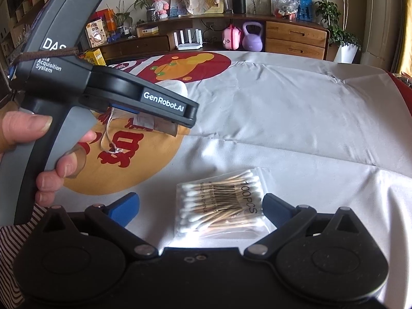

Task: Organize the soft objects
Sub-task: 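Grasp the clear cotton swab pack with the right tool while the left tool grasps the white mask, then open the left tool off the white mask and paper card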

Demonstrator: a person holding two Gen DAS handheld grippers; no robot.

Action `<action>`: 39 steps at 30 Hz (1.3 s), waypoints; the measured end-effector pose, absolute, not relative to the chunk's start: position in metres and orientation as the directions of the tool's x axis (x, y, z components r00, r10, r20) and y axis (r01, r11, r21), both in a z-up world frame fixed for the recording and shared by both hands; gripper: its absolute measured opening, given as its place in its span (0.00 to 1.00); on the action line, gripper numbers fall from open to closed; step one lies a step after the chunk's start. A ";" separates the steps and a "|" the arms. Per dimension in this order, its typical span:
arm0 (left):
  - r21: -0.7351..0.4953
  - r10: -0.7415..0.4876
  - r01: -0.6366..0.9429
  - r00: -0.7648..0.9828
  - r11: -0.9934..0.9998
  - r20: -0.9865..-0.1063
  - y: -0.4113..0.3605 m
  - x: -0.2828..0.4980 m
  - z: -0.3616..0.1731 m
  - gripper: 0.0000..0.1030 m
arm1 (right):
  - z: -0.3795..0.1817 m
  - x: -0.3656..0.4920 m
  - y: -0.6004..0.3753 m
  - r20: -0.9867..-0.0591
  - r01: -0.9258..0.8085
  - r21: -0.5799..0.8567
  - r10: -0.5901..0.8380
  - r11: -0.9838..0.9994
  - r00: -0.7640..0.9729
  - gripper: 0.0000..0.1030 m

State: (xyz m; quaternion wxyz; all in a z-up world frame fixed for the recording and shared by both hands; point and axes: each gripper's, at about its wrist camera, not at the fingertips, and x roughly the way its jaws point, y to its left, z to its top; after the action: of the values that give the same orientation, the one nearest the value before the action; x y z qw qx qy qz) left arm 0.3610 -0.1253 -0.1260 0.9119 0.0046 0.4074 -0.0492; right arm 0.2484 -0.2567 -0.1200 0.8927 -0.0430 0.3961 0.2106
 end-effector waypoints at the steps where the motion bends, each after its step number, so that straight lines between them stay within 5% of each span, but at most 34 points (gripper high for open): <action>1: -0.038 -0.090 0.092 0.662 0.995 -0.745 -0.124 0.361 -0.126 0.68 | -0.120 0.248 -0.256 -0.726 -0.409 0.088 0.340 0.908 0.598 0.99; 5: -0.070 -0.104 0.078 0.659 0.995 -0.745 -0.116 0.358 -0.126 0.58 | -0.122 0.250 -0.256 -0.729 -0.400 0.084 0.330 0.913 0.600 0.97; 9: -0.077 -0.098 0.060 0.665 0.995 -0.741 -0.107 0.354 -0.124 0.41 | -0.122 0.249 -0.258 -0.730 -0.382 0.078 0.313 0.921 0.607 0.89; 15: -0.120 -0.106 0.025 0.673 0.992 -0.732 -0.090 0.347 -0.120 0.31 | -0.122 0.248 -0.263 -0.732 -0.353 0.064 0.284 0.934 0.619 0.70; 21: -0.131 -0.100 0.006 0.678 0.991 -0.728 -0.076 0.338 -0.116 0.12 | -0.120 0.246 -0.265 -0.730 -0.335 0.060 0.271 0.940 0.628 0.63; 39: -0.169 -0.125 0.009 0.713 0.986 -0.690 -0.044 0.313 -0.098 0.03 | -0.098 0.228 -0.265 -0.705 -0.325 0.086 0.288 0.942 0.648 0.57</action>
State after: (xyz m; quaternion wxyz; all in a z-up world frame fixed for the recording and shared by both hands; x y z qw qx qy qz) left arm 0.3126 -0.0436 -0.0977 0.9223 -0.0768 0.3769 -0.0364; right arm 0.2284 -0.2648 -0.0983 0.9074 -0.0242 0.3842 0.1688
